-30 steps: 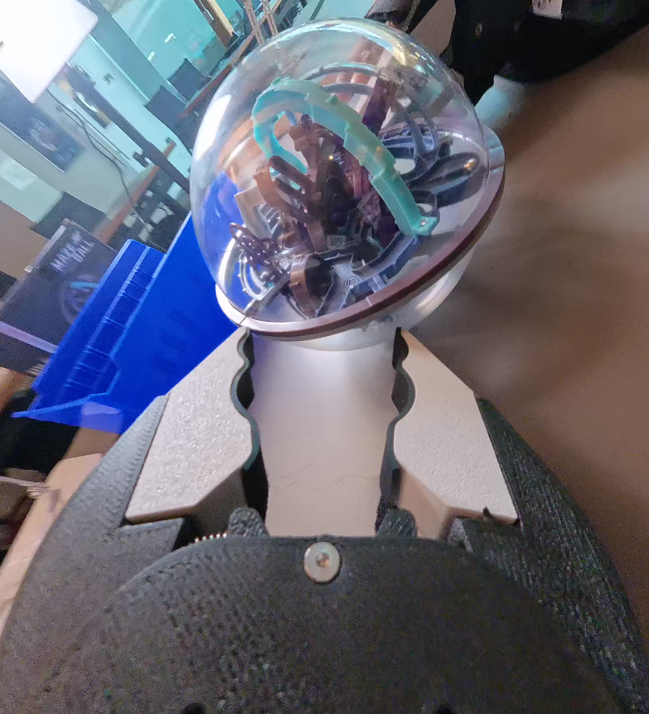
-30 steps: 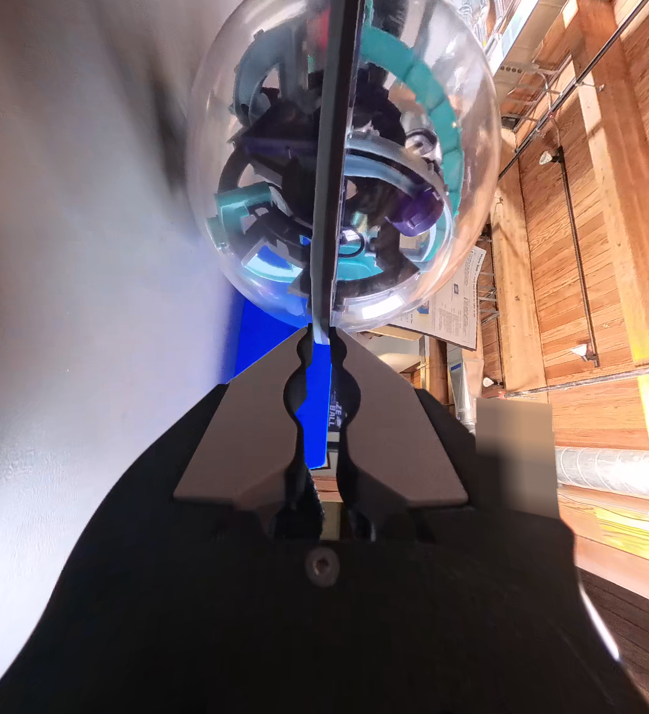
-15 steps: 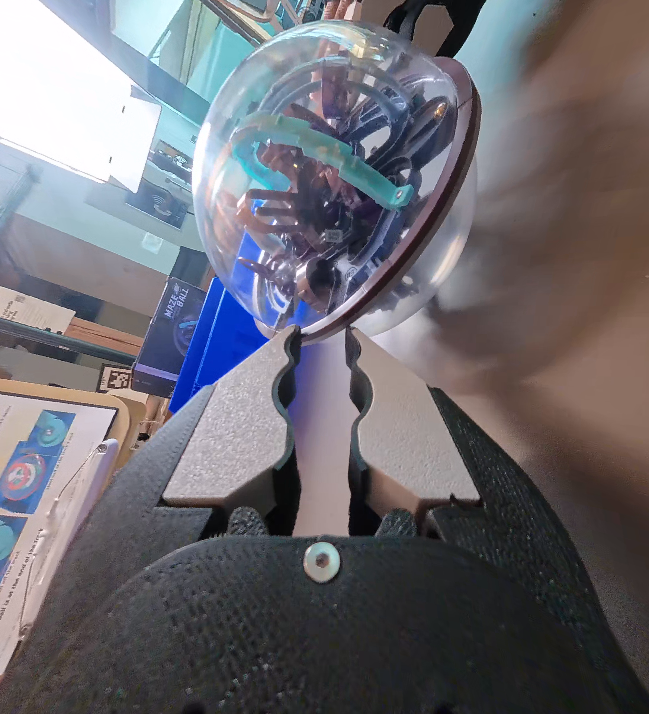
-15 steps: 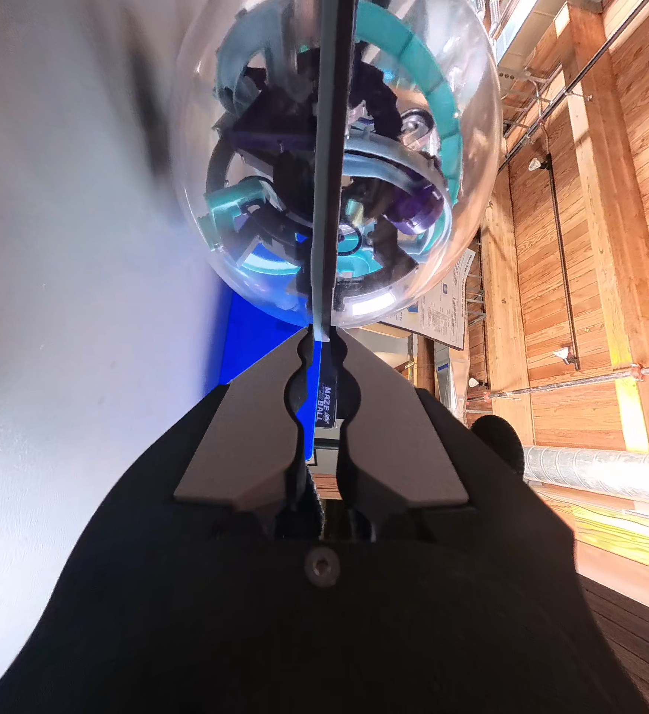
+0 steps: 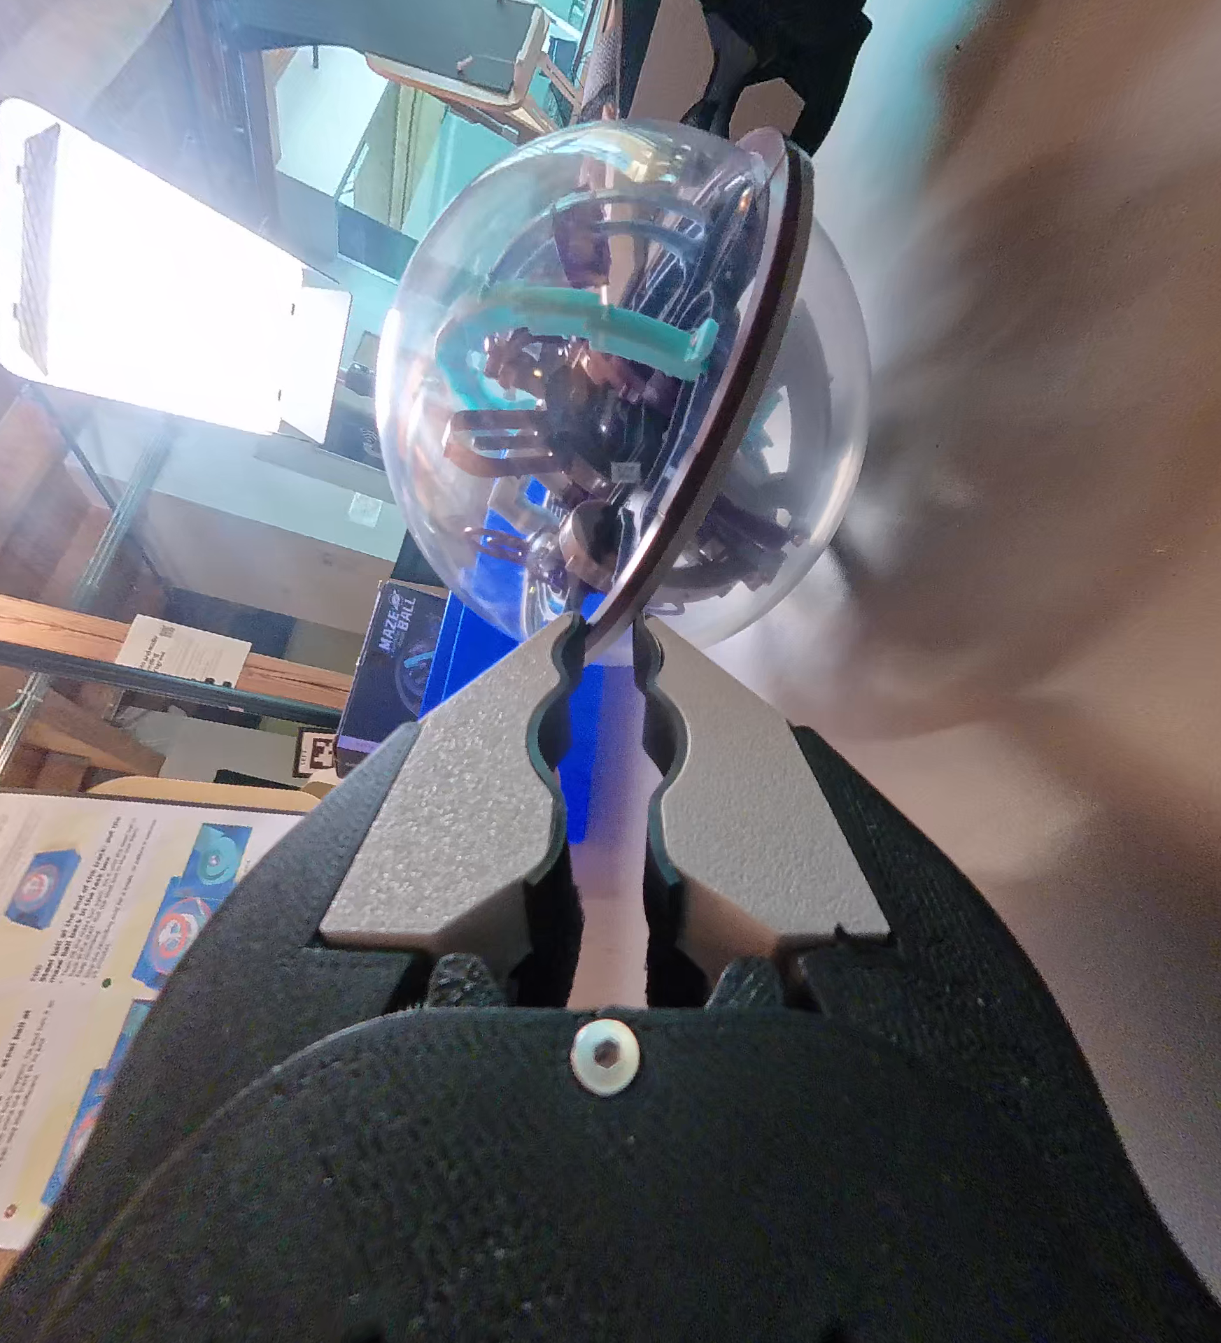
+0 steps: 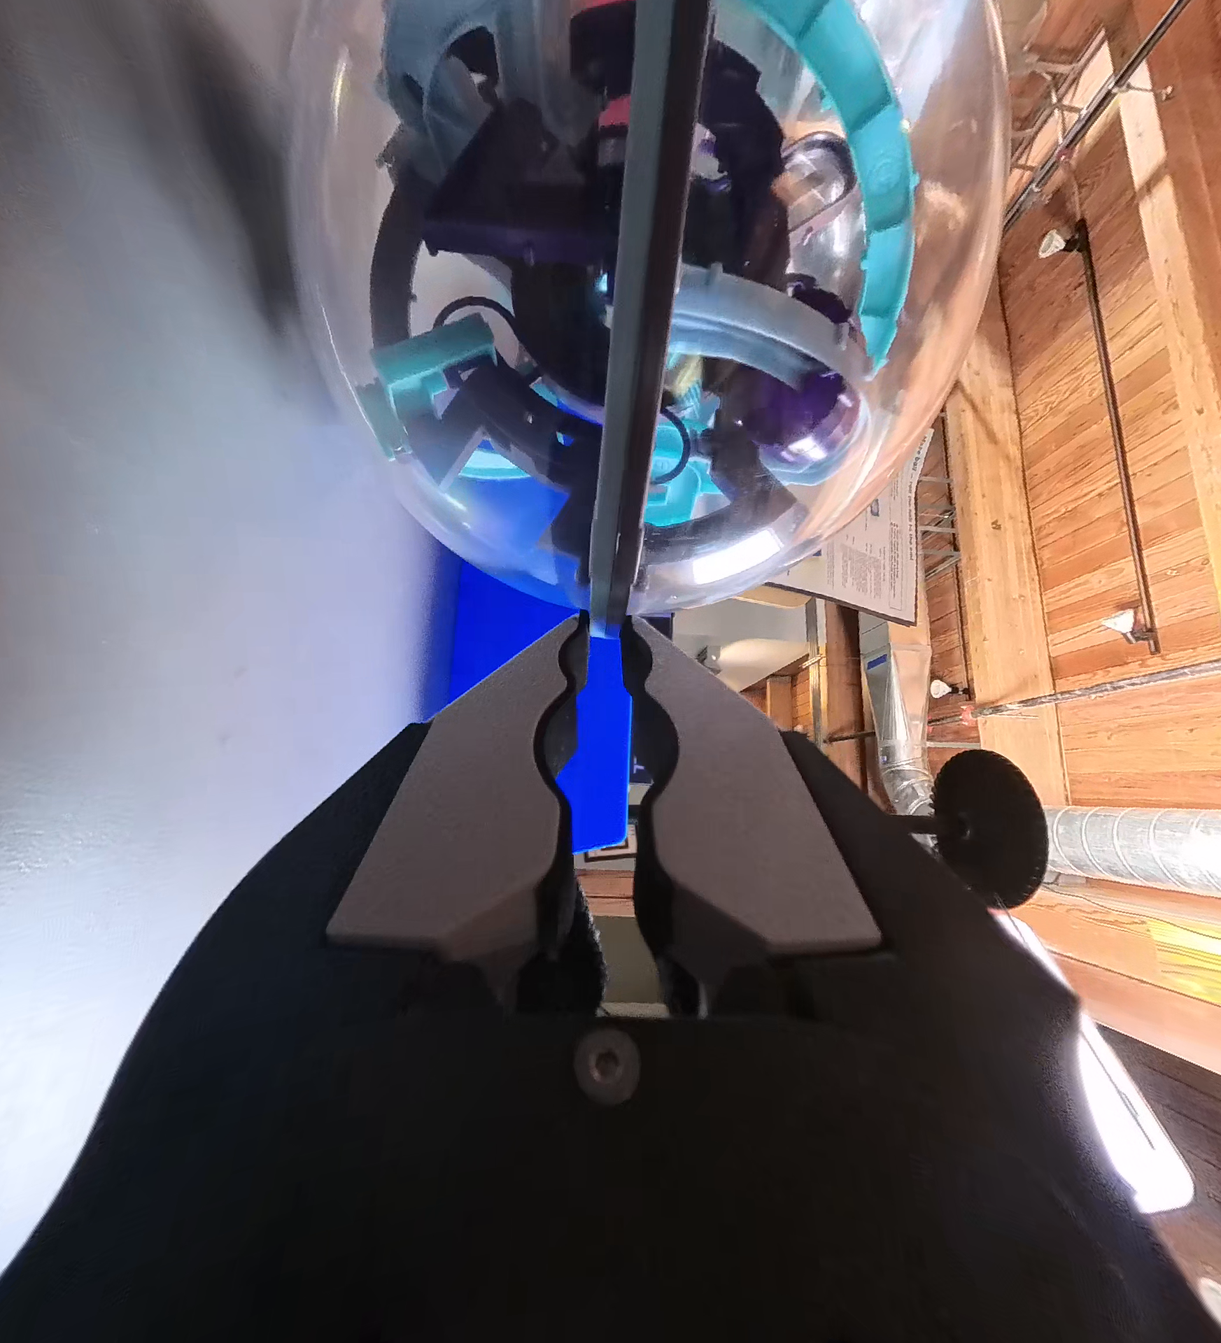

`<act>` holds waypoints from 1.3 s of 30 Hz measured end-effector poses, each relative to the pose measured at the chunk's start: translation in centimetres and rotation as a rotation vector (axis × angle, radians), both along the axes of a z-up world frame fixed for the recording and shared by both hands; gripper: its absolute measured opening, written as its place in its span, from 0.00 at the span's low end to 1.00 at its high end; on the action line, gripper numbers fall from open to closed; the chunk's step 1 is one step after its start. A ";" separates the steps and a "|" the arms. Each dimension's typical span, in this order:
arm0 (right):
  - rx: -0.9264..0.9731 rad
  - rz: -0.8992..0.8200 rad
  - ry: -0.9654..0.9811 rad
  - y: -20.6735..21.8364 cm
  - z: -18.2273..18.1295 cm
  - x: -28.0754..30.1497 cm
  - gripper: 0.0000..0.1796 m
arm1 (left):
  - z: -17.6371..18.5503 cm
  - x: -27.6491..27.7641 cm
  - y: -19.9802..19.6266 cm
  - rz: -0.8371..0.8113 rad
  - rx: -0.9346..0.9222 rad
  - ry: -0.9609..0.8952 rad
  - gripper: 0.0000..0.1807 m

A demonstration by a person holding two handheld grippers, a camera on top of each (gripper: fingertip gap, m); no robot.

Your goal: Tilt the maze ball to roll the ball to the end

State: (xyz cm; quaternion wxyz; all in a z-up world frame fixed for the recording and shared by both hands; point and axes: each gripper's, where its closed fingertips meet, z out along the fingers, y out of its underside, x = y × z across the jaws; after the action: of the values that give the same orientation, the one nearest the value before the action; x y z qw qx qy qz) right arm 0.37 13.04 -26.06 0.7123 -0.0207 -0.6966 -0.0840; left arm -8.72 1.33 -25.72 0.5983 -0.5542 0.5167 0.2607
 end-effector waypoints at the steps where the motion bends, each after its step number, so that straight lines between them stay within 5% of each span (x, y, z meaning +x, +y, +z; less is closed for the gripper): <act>1: -0.008 -0.002 -0.004 0.0 0.0 0.0 0.03 | 0.0 0.1 -0.1 -0.002 0.003 0.005 0.06; 39: -0.353 0.019 -0.186 -0.2 -0.8 0.2 0.03 | 0.8 2.9 -1.8 -0.108 -0.064 -0.135 0.05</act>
State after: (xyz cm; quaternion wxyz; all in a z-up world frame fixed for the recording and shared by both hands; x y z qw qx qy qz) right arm 0.53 12.87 -26.88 0.6311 -0.1308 -0.7633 0.0446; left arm -5.85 -0.51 -24.94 0.6270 -0.5605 0.5125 0.1735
